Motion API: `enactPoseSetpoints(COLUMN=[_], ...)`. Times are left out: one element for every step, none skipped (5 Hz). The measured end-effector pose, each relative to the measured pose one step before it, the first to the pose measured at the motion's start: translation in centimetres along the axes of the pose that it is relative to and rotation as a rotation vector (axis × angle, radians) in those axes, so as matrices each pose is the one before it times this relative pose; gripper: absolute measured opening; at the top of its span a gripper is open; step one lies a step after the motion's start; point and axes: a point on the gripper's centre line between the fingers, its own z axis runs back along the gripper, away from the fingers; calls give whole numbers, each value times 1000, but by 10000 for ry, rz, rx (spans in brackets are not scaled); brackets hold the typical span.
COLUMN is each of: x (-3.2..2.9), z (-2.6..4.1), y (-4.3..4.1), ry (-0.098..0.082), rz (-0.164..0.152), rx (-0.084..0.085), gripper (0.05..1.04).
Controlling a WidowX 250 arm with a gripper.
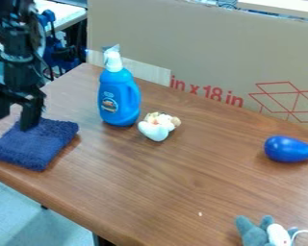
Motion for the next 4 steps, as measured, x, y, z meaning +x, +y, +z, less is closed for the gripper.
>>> enactPoseSetpoints(x=[637, 635, 857, -1200], z=[-1510, -1536, -329, -252], y=[-1161, -444, -231, -2468], ry=[-181, 57, -25, 355], rz=[110, 278, 225, 296], rx=[70, -33, -26, -1373], gripper=[1001, 1001, 1001, 1001])
